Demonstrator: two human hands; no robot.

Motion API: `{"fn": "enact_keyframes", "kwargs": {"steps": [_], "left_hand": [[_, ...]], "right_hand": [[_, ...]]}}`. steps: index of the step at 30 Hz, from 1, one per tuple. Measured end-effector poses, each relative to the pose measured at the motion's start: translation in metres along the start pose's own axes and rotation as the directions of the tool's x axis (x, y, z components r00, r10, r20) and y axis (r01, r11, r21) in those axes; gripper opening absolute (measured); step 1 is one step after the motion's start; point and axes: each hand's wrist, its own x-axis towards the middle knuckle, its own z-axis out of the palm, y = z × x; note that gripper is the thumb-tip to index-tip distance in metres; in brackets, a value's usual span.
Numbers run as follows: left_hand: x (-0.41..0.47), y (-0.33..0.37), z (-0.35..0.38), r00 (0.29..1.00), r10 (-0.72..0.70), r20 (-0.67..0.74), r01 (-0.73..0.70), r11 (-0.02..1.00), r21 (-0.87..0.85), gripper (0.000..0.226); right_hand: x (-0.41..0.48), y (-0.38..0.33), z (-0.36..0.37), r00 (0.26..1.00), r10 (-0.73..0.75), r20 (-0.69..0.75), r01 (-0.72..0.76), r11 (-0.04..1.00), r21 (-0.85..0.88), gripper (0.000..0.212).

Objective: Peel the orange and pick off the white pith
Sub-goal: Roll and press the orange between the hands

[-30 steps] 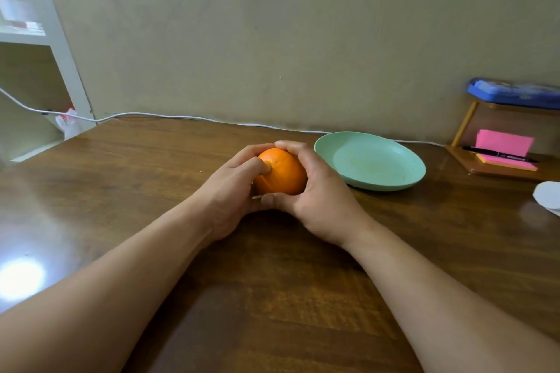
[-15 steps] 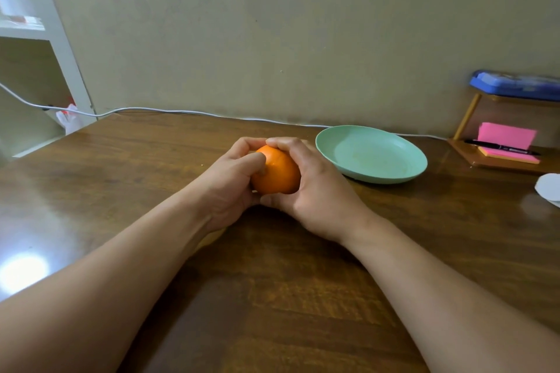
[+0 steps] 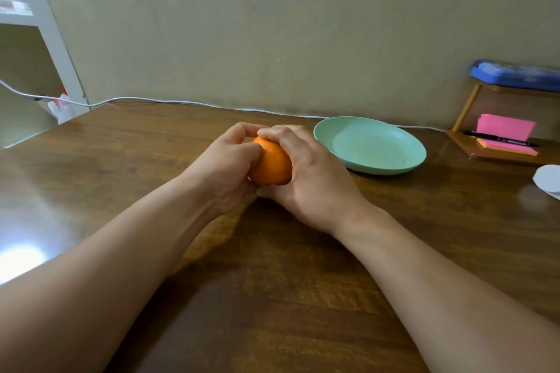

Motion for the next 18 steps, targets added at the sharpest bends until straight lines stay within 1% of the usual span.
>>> {"fn": "enact_keyframes", "kwargs": {"steps": [3, 5, 9, 11, 14, 16, 18], "left_hand": [[0.000, 0.000, -0.002, 1.000, 0.015, -0.011, -0.015, 1.000, 0.021, 0.050], [0.001, -0.001, -0.005, 1.000, -0.002, 0.002, 0.002, 1.000, 0.003, 0.050], [0.003, -0.002, -0.008, 0.990, -0.054, 0.129, 0.060, 0.997, -0.040, 0.046], [0.003, -0.001, -0.008, 0.985, -0.055, 0.164, 0.062, 0.997, -0.035, 0.041], [0.003, 0.001, -0.009, 0.988, -0.072, 0.135, 0.071, 0.997, 0.016, 0.033], [0.004, 0.002, -0.013, 0.989, -0.109, 0.099, 0.103, 0.993, 0.064, 0.037], [0.002, 0.005, -0.015, 0.976, -0.176, 0.126, 0.161, 0.979, 0.123, 0.038]], "right_hand": [[0.001, 0.000, -0.002, 1.000, -0.004, 0.009, 0.004, 1.000, 0.005, 0.088], [0.002, 0.002, -0.004, 1.000, 0.009, 0.021, -0.010, 0.999, 0.039, 0.087], [0.002, 0.009, -0.010, 0.994, 0.110, 0.027, -0.114, 0.974, 0.198, 0.087], [0.002, 0.013, -0.013, 0.989, 0.145, 0.020, -0.146, 0.962, 0.229, 0.088], [0.002, 0.015, -0.015, 0.987, 0.158, 0.016, -0.158, 0.966, 0.204, 0.087], [0.002, 0.015, -0.016, 0.990, 0.141, -0.027, -0.135, 0.979, 0.154, 0.086], [0.002, 0.012, -0.016, 0.993, 0.097, -0.065, -0.092, 0.993, 0.081, 0.085]]}}
